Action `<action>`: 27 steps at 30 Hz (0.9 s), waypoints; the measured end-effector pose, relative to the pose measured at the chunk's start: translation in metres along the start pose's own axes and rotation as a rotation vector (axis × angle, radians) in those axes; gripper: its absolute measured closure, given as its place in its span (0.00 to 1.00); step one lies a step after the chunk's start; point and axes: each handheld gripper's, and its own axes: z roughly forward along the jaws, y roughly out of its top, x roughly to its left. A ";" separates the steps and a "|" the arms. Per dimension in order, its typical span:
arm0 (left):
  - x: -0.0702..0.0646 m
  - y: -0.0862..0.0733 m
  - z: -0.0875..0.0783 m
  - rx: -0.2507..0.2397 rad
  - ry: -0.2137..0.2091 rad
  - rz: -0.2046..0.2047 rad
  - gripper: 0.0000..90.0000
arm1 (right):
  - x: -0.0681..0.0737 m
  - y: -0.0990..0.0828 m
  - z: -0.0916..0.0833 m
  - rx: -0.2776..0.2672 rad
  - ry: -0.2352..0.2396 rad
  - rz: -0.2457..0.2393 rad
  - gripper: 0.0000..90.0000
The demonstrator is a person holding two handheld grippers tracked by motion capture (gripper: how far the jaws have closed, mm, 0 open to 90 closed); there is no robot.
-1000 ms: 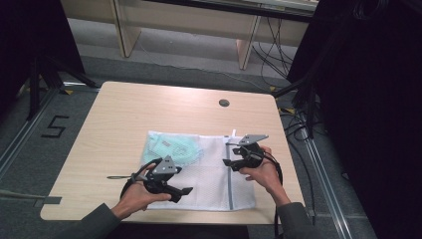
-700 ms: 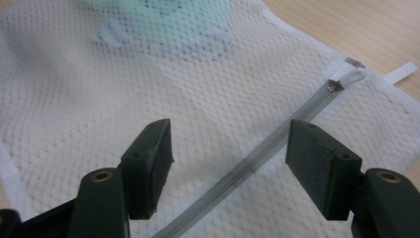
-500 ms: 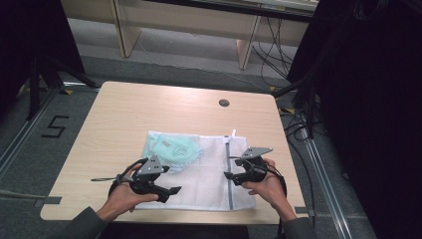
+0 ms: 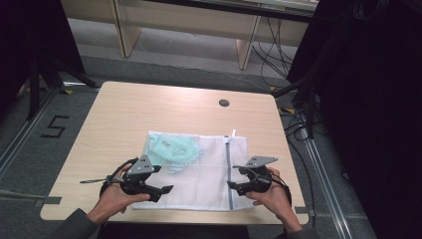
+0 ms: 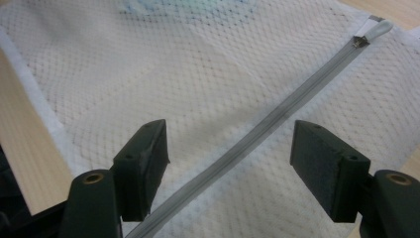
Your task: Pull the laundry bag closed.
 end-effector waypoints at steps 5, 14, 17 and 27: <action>0.001 -0.002 -0.003 0.004 0.005 -0.002 0.22 | 0.004 -0.007 -0.008 0.025 0.009 -0.002 0.34; 0.003 -0.005 -0.009 0.009 0.019 0.010 0.22 | 0.009 -0.025 -0.014 0.007 0.004 0.029 0.33; 0.003 -0.006 -0.010 0.016 0.018 0.012 0.22 | 0.011 -0.028 -0.014 -0.001 -0.003 0.014 0.33; 0.000 -0.008 -0.017 0.007 0.023 -0.004 0.22 | 0.018 -0.039 -0.023 0.029 -0.002 0.039 0.32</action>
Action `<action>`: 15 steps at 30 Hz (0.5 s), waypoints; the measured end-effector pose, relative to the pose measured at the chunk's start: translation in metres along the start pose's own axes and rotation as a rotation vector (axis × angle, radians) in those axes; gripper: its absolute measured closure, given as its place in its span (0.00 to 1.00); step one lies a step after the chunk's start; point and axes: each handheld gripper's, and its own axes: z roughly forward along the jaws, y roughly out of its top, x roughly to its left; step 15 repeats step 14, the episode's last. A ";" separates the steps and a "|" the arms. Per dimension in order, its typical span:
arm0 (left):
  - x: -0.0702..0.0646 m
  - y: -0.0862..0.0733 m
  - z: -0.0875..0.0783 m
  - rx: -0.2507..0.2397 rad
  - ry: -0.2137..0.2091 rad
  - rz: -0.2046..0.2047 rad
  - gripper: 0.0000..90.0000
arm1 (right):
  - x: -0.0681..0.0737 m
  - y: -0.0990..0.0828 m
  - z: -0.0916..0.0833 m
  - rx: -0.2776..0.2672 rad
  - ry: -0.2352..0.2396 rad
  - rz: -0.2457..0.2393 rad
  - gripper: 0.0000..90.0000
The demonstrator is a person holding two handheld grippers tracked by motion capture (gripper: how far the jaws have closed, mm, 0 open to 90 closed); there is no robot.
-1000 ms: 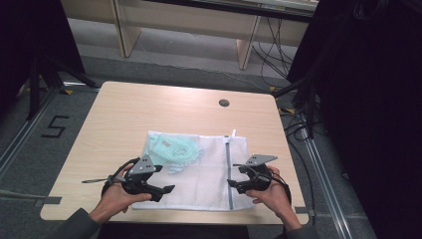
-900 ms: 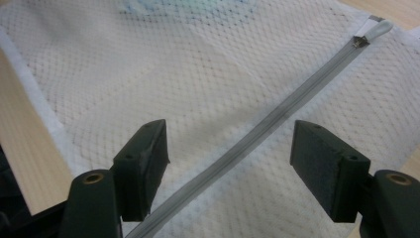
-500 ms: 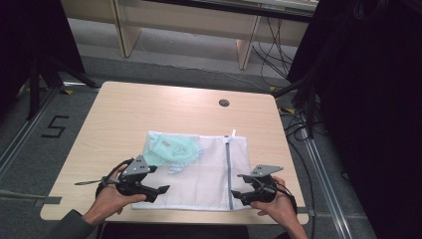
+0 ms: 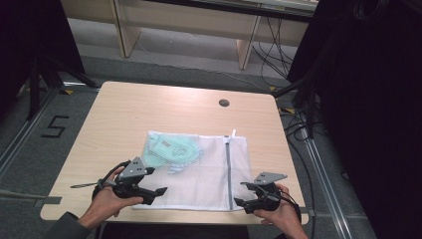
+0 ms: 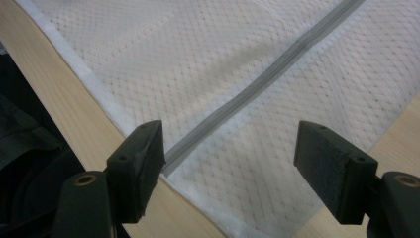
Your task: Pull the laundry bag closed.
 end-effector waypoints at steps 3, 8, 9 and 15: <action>0.000 -0.001 -0.002 0.000 0.000 -0.006 0.22 | 0.002 -0.001 -0.003 0.028 -0.002 0.010 0.32; 0.000 -0.001 0.000 -0.001 -0.004 0.002 0.22 | 0.001 -0.003 0.000 -0.006 -0.020 -0.017 0.32; 0.000 -0.001 0.000 -0.005 -0.004 0.008 0.22 | 0.001 -0.003 0.000 -0.003 -0.020 -0.013 0.32; 0.003 -0.001 -0.001 0.000 -0.009 -0.005 0.22 | 0.002 -0.002 -0.002 -0.001 -0.014 0.011 0.32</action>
